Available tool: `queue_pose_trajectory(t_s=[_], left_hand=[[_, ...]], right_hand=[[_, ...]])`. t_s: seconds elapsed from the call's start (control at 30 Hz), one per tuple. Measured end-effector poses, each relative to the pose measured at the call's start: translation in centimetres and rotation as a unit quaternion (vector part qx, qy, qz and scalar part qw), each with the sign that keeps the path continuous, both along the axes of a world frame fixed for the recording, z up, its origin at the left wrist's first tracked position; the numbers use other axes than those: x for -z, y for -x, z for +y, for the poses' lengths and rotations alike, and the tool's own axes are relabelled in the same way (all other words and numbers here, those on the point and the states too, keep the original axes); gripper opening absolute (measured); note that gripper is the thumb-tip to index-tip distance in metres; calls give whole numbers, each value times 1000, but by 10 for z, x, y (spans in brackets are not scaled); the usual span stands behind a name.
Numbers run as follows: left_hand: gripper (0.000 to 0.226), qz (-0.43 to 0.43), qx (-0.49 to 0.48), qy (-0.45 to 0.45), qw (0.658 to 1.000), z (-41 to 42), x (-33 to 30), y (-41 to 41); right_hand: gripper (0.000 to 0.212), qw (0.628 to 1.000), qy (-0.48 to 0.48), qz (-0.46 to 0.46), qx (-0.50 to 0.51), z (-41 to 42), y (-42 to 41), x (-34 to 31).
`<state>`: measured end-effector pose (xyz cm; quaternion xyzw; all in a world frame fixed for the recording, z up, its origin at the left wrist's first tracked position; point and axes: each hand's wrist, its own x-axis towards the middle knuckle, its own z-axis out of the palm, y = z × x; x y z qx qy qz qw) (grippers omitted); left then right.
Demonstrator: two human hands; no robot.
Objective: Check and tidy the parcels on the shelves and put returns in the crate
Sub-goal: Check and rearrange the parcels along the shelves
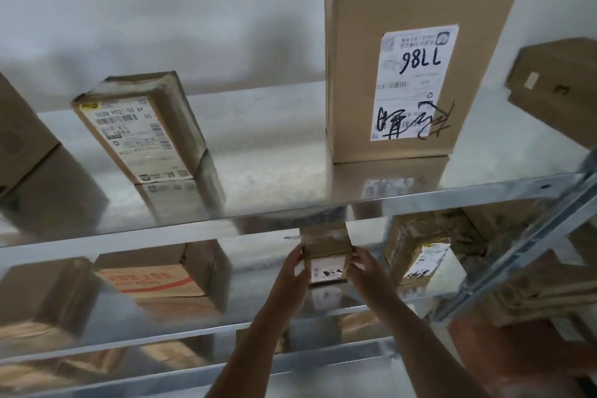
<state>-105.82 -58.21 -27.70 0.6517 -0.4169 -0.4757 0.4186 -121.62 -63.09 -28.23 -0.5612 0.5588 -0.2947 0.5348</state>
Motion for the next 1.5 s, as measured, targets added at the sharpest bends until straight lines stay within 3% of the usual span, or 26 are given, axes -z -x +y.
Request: queue_pose_trajectory(t_s=[0.13,0.27,0.37,0.47,0.6,0.7,0.77,0.9,0.97,1.03,1.13,1.3,1.5], left_hand=[[31,-23,3,-2,1000,-15,11,3],[28,-109,31,25,993,-16,11,6],[47,-135,6,44,990,1,5,-9],[69,-232,-100,108,961,11,13,-52],[43,-340,-254,163,891,36,-7,-133],[34,-361,-328,163,858,61,-5,-204],[46,-353,-365,117,854,74,2,-249],[77,-210,-329,-15,921,75,44,-344],[89,-92,-274,-18,957,75,58,-378],[85,-8,-236,-16,972,84,52,-390],[69,-21,-199,-10,980,103,34,-397],[30,-19,-145,-4,989,137,22,-407],[38,-27,-69,27,997,188,12,-397]], right_hand=[[20,999,-12,24,20,-12,2,14],[40,996,7,86,29,-13,4,20],[58,972,121,147,134,-7,-2,18],[56,945,233,147,178,2,-20,10],[45,917,348,137,138,22,-70,5],[44,927,356,107,53,39,-136,10],[48,942,323,94,6,50,-184,11],[56,986,138,84,-39,62,-269,12],[56,995,68,64,-43,62,-300,14],[45,998,23,36,-37,67,-324,12],[24,999,29,29,-9,82,-339,10],[17,999,-33,-15,33,106,-337,16],[16,999,-17,-5,30,141,-319,22]])
